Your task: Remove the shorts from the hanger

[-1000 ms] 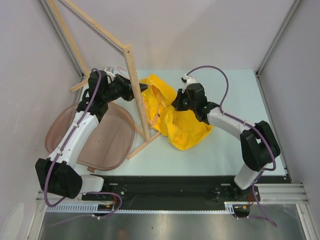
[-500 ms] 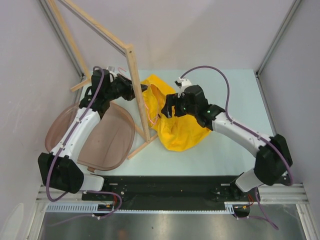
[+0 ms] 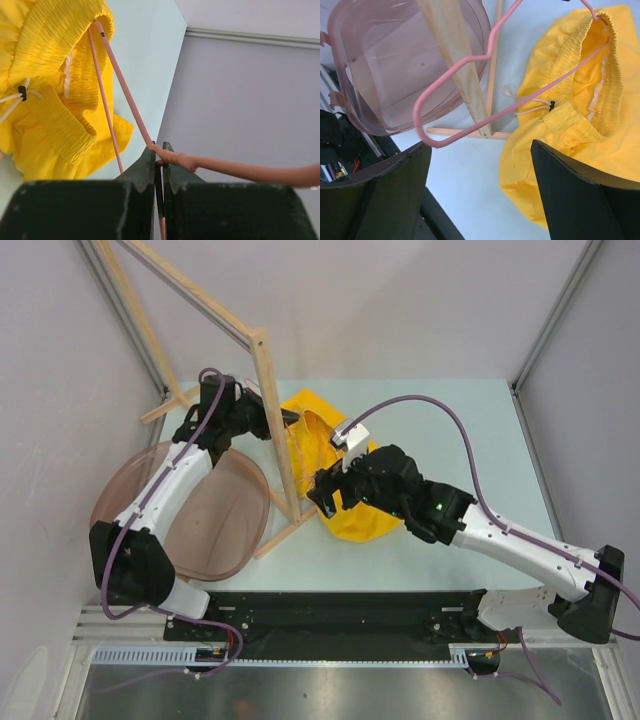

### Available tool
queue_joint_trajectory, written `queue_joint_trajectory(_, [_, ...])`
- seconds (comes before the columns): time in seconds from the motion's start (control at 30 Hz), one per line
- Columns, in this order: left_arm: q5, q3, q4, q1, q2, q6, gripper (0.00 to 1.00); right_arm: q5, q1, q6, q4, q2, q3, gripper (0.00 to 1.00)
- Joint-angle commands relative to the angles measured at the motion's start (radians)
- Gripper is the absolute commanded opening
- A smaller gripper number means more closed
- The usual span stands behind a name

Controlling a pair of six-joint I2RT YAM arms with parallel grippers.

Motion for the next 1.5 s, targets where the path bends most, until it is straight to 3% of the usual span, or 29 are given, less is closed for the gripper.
queue_joint_trajectory(0.0, [-0.036,0.060,-0.025,-0.011,0.004,0.017,0.00,0.148,0.077,-0.070,-0.013,-0.028,0.028,0.86])
queue_joint_trajectory(0.13, [-0.062,0.054,-0.037,-0.020,-0.008,0.022,0.00,0.274,0.138,-0.111,0.027,-0.016,0.030,0.81])
queue_joint_trajectory(0.27, [-0.068,0.054,-0.051,-0.030,-0.019,0.022,0.00,0.399,0.180,-0.137,0.089,-0.002,0.030,0.64])
queue_joint_trajectory(0.37, [-0.090,0.052,-0.063,-0.037,-0.036,0.020,0.00,0.433,0.190,-0.200,0.149,0.013,0.031,0.57])
queue_joint_trajectory(0.8, [-0.114,0.054,-0.069,-0.088,-0.056,-0.010,0.00,0.518,0.215,-0.337,0.271,0.101,0.065,0.49])
queue_joint_trajectory(0.9, [-0.113,0.049,-0.071,-0.094,-0.063,-0.010,0.00,0.551,0.212,-0.358,0.307,0.116,0.067,0.36])
queue_joint_trajectory(1.1, [-0.113,0.040,-0.060,-0.097,-0.091,-0.013,0.00,0.607,0.213,-0.394,0.307,0.131,0.070,0.01])
queue_joint_trajectory(1.27, [-0.071,-0.001,0.027,-0.096,-0.112,0.005,0.00,0.650,0.238,-0.391,0.294,0.102,0.070,0.00])
queue_joint_trajectory(1.37, [-0.050,-0.030,0.070,-0.089,-0.123,0.031,0.11,0.667,0.250,-0.345,0.214,0.041,0.082,0.00])
queue_joint_trajectory(1.4, [-0.039,-0.043,0.086,-0.089,-0.137,0.042,0.26,0.667,0.250,-0.298,0.191,0.021,0.085,0.00])
queue_joint_trajectory(1.47, [-0.030,-0.087,0.139,-0.088,-0.157,0.051,0.42,0.664,0.246,-0.251,0.116,-0.039,0.085,0.00])
